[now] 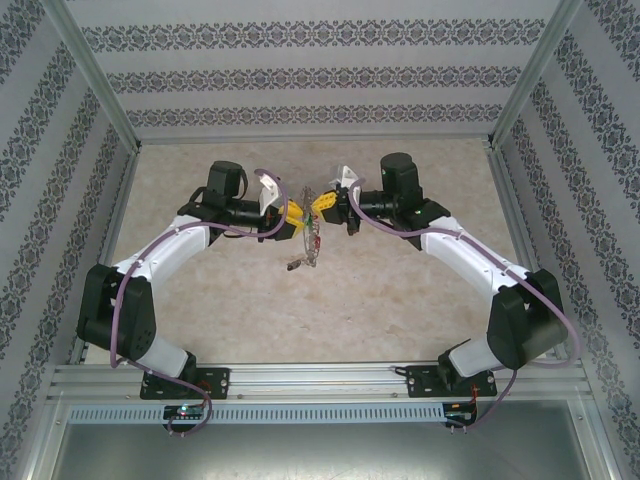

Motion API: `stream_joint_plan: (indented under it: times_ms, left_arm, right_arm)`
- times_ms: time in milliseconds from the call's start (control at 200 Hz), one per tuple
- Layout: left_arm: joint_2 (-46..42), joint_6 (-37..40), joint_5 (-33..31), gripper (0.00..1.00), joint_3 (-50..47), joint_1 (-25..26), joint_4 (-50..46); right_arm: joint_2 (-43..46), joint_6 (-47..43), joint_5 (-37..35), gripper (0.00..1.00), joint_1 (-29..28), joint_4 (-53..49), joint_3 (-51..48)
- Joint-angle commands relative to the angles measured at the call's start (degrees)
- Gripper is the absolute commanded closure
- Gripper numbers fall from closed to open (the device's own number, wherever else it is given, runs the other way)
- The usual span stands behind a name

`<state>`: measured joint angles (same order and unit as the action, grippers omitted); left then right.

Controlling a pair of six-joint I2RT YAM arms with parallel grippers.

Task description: Put the keys on the keyring

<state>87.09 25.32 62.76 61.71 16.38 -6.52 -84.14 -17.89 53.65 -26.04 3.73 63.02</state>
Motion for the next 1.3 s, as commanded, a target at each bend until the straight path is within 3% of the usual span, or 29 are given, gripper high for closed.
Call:
stream_joint_plan:
  times_ms: [0, 185, 260, 325, 480, 679, 1044, 1294]
  left_arm:
    - [-2.0, -3.7, 0.5, 0.56, -1.4, -0.4, 6.7]
    - [-1.8, -9.3, 2.5, 0.57, -2.4, -0.4, 13.1]
    - [-2.1, -11.3, 2.9, 0.7, -3.5, -0.4, 16.3]
    - [-2.1, -11.7, 3.0, 0.74, -3.6, -0.2, 16.7]
    - [-2.4, -13.3, 3.3, 0.77, -3.9, -0.1, 18.3]
    - [-2.6, -16.0, 3.1, 0.78, -3.8, 0.2, 21.0]
    - [-5.0, -15.7, 2.1, 0.72, -4.8, 0.1, 21.1]
    - [-6.3, -12.2, 3.8, 0.72, -3.8, -0.9, 15.7]
  right_arm:
    - [1.3, 0.4, 1.7, 1.0, -0.9, 3.1, 1.3]
    - [0.8, 4.6, 0.8, 1.0, -2.2, 8.8, 0.1]
    - [0.5, 7.3, -0.2, 1.0, -2.7, 12.6, -0.8]
    - [0.2, 10.0, -1.4, 1.0, -3.2, 16.7, -1.8]
    - [-1.1, 18.1, -7.4, 1.0, -4.6, 30.0, -5.2]
    - [-3.3, 20.6, -12.4, 1.0, -7.2, 36.7, -6.5]
    - [-4.4, 21.1, -13.1, 1.0, -7.8, 38.8, -7.7]
    - [-3.2, 19.8, -7.7, 1.0, -6.4, 37.9, -8.1]
